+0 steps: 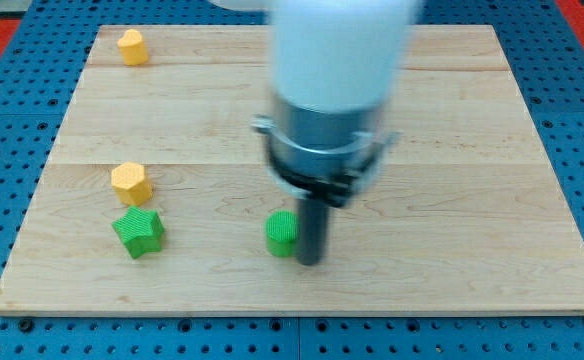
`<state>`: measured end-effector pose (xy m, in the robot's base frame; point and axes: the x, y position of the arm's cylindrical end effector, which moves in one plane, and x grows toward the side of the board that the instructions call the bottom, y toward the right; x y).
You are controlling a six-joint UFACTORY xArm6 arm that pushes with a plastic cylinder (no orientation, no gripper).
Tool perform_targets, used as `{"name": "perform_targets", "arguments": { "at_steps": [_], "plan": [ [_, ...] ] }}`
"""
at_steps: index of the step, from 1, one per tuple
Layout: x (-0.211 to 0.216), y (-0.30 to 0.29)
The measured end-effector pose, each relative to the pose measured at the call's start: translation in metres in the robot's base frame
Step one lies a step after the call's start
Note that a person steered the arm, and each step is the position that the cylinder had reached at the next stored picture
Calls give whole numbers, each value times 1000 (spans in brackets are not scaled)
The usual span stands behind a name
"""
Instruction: Move the green circle parallel to the yellow hexagon
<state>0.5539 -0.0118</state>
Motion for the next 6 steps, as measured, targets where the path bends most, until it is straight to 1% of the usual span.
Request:
{"name": "perform_targets", "arguments": {
  "at_steps": [1, 2, 3, 4, 6],
  "plan": [
    [-33, -86],
    [-44, -89],
    [-52, -22],
    [-103, -38],
    [-228, -132]
  ]
}}
